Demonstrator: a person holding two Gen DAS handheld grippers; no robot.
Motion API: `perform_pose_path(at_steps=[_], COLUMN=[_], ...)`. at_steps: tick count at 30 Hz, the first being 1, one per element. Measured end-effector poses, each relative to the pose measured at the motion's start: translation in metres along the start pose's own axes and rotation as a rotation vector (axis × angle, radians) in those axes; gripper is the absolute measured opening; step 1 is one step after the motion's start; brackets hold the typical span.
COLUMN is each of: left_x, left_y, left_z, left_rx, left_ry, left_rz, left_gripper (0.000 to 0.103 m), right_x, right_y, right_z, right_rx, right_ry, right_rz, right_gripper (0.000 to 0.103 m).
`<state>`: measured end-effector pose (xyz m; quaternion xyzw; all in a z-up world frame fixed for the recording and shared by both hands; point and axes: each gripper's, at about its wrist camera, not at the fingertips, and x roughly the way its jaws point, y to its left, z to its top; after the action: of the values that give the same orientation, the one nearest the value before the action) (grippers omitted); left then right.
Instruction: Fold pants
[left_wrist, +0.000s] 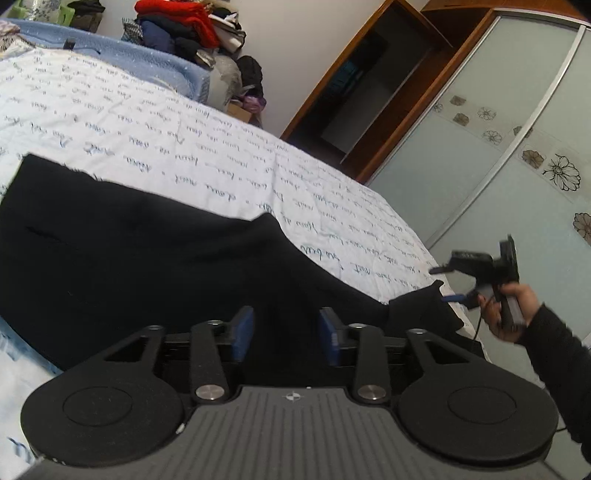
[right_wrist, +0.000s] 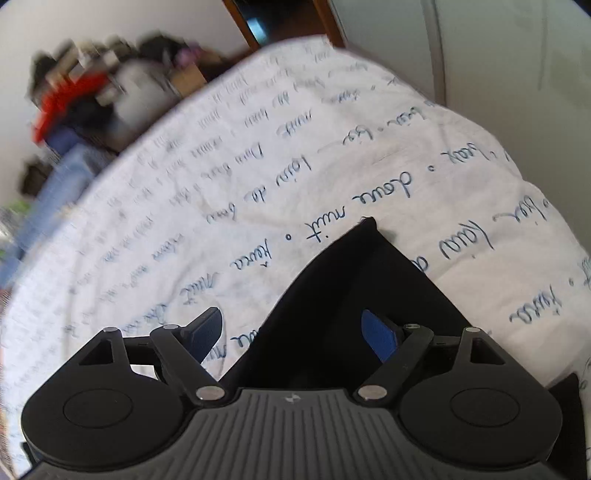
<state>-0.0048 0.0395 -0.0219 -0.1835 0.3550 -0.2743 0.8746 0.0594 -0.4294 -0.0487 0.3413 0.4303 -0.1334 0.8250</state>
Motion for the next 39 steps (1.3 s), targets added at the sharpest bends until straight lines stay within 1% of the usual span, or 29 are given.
perform_pose_path(at_steps=[2,3,4,5,6,7,8,9,10,11,12,13,15,18,20,22,24,25,26,28,29,30,31,32,33,35,37,38,39], left_x=[0.000,0.001,0.001,0.001,0.001,0.000,0.000,-0.001,-0.001,-0.001,-0.001,-0.002,-0.002,-0.005,-0.004,0.002,0.010,0.017,0.024,0.041,0.048,0.055,0.062,0.067,0.071,0.075,0.079,0.085,0.093], left_y=[0.001,0.002,0.003,0.004,0.005,0.005,0.006,0.006,0.007,0.008,0.008,0.008,0.006,0.000,-0.008,-0.024,-0.043,-0.054,-0.064,-0.089,-0.104,-0.119,-0.134,-0.145,-0.154,-0.170,-0.185,-0.190,-0.194], left_z=[-0.003,-0.003,-0.002,-0.003,-0.003,-0.001,-0.001,-0.001,-0.001,-0.001,-0.002,-0.002,-0.002,-0.005,-0.008,-0.012,-0.017,-0.022,-0.025,-0.032,-0.038,-0.044,-0.053,-0.062,-0.069,-0.083,-0.097,-0.105,-0.112], left_rx=[-0.015,-0.020,-0.024,-0.027,-0.028,-0.027,-0.026,-0.028,-0.032,-0.036,-0.038,-0.039,-0.037,-0.076,-0.137,-0.168,-0.159,-0.136,-0.106,-0.006,0.082,0.187,0.300,0.390,0.466,0.644,0.843,0.942,1.031], left_ry=[0.009,0.013,0.019,0.023,0.022,0.020,0.018,0.016,0.014,0.013,0.017,0.024,0.029,0.020,0.013,0.013,0.004,0.005,0.015,0.055,0.071,0.083,0.088,0.093,0.097,0.061,-0.023,-0.040,-0.035], left_rz=[-0.006,-0.005,-0.005,-0.008,-0.010,-0.011,-0.011,-0.014,-0.017,-0.019,-0.024,-0.032,-0.054,-0.114,-0.184,-0.239,-0.270,-0.266,-0.240,-0.146,-0.075,0.005,0.075,0.111,0.125,0.185,0.259,0.293,0.328], left_gripper=[0.049,0.051,0.053,0.055,0.056,0.058,0.058,0.061,0.064,0.065,0.065,0.065,0.065,0.066,0.071,0.078,0.081,0.081,0.081,0.078,0.078,0.075,0.074,0.074,0.075,0.075,0.077,0.079,0.079], right_x=[0.009,0.012,0.016,0.021,0.027,0.032,0.036,0.038,0.038,0.037,0.037,0.034,0.026,0.010,-0.005,-0.022,-0.038,-0.045,-0.051,-0.063,-0.067,-0.071,-0.074,-0.077,-0.078,-0.079,-0.077,-0.074,-0.072], right_y=[0.012,0.018,0.022,0.027,0.028,0.031,0.031,0.031,0.030,0.029,0.027,0.023,0.017,0.008,0.005,0.003,0.001,0.000,0.000,-0.003,-0.004,-0.004,-0.005,-0.005,-0.006,-0.009,-0.014,-0.017,-0.020], right_z=[0.000,-0.001,-0.002,-0.001,0.003,0.004,0.004,0.003,0.002,0.001,0.000,-0.001,-0.005,-0.014,-0.021,-0.026,-0.029,-0.030,-0.031,-0.031,-0.031,-0.031,-0.031,-0.032,-0.033,-0.035,-0.037,-0.038,-0.039], right_rx=[-0.003,-0.013,-0.029,-0.049,-0.064,-0.081,-0.090,-0.090,-0.092,-0.102,-0.103,-0.093,-0.087,-0.084,-0.069,-0.059,-0.039,-0.028,-0.025,-0.009,-0.007,-0.006,-0.007,-0.009,-0.013,-0.016,-0.018,-0.012,-0.007], right_ry=[0.046,0.043,0.043,0.044,0.048,0.054,0.059,0.056,0.040,0.032,0.020,0.003,-0.022,-0.076,-0.113,-0.157,-0.183,-0.198,-0.206,-0.226,-0.231,-0.238,-0.242,-0.244,-0.244,-0.247,-0.248,-0.246,-0.243], right_rz=[0.013,0.013,-0.004,-0.042,-0.088,-0.132,-0.158,-0.164,-0.166,-0.178,-0.191,-0.177,-0.140,-0.093,-0.053,-0.001,0.049,0.071,0.090,0.131,0.152,0.167,0.184,0.200,0.210,0.229,0.236,0.240,0.246], right_gripper=[0.083,0.083,0.082,0.080,0.067,0.057,0.055,0.051,0.035,0.025,0.013,0.008,0.004,0.003,0.003,0.003,0.003,0.003,0.003,0.003,0.003,0.003,0.003,0.003,0.003,0.003,0.003,0.003,0.003])
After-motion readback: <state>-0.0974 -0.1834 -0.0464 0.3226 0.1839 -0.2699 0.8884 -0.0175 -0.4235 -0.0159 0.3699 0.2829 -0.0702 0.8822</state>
